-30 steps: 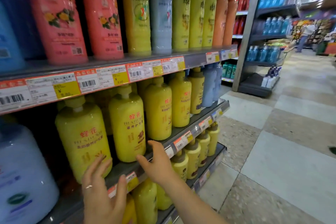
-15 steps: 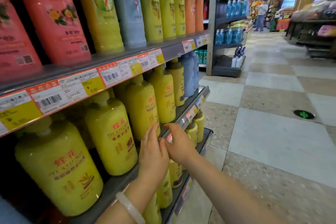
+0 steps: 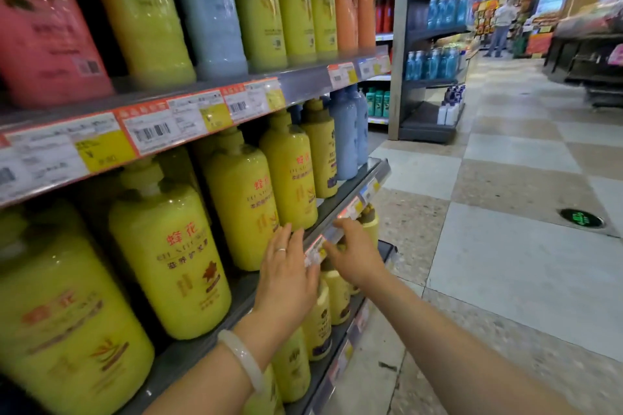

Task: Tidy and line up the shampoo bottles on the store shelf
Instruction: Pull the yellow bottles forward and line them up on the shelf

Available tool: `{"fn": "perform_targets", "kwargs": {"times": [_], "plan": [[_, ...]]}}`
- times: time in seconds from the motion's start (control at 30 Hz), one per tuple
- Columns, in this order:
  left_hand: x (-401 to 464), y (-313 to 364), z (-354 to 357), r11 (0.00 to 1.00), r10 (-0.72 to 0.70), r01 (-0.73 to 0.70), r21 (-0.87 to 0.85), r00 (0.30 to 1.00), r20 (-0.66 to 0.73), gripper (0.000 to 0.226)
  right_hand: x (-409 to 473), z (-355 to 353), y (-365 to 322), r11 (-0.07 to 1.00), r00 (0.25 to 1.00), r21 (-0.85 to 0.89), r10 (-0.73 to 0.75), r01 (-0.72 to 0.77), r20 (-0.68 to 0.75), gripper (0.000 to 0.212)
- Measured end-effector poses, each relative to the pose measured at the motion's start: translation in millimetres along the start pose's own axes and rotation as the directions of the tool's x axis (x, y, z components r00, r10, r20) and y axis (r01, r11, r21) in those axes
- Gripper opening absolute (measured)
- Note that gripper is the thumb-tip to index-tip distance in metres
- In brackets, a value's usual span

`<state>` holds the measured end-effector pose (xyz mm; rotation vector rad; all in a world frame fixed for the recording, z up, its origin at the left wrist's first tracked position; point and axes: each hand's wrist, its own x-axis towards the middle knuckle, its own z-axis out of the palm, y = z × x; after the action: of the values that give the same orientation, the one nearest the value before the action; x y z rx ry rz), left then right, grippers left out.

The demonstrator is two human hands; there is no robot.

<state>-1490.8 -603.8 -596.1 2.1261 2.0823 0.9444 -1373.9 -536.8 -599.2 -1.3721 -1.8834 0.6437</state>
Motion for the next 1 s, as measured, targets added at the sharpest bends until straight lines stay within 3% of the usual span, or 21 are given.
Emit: {"fn": "perform_targets", "kwargs": {"times": [0.17,0.27,0.4,0.57,0.67,0.83,1.0], "plan": [[12.9,1.8,-15.3,0.998,0.011,-0.010,-0.059,1.000,0.024,0.053,59.0,-9.6,-44.1,0.997,0.997,-0.038,0.067,-0.069,-0.049,0.041],[26.2,10.8,-6.1,0.995,-0.003,0.000,-0.098,1.000,-0.030,0.056,83.9,-10.7,-41.1,0.995,0.996,-0.052,0.086,-0.088,-0.035,0.046],[39.9,22.2,22.5,0.968,-0.186,0.155,-0.200,0.972,-0.147,0.068,108.5,-9.9,-6.0,0.986,0.985,0.019,0.164,-0.163,-0.060,0.047],[63.2,35.8,59.8,0.895,-0.419,0.355,-0.270,0.877,-0.234,0.082,150.3,-8.7,38.1,0.977,0.990,0.159,0.141,-0.139,-0.003,0.080],[81.9,38.6,69.0,0.789,-0.600,0.499,-0.359,0.752,-0.272,0.088,177.5,-2.1,50.4,0.979,0.998,0.197,0.043,-0.052,0.052,0.100],[105.1,36.1,78.8,0.665,-0.747,0.639,-0.386,0.582,-0.322,0.091,198.2,9.0,56.4,0.974,0.984,0.218,-0.103,0.069,0.146,0.095],[109.4,35.2,83.9,0.640,-0.765,0.677,-0.363,0.518,-0.384,0.079,196.6,15.9,65.4,0.989,0.988,0.133,-0.083,0.066,0.129,0.081]]}}
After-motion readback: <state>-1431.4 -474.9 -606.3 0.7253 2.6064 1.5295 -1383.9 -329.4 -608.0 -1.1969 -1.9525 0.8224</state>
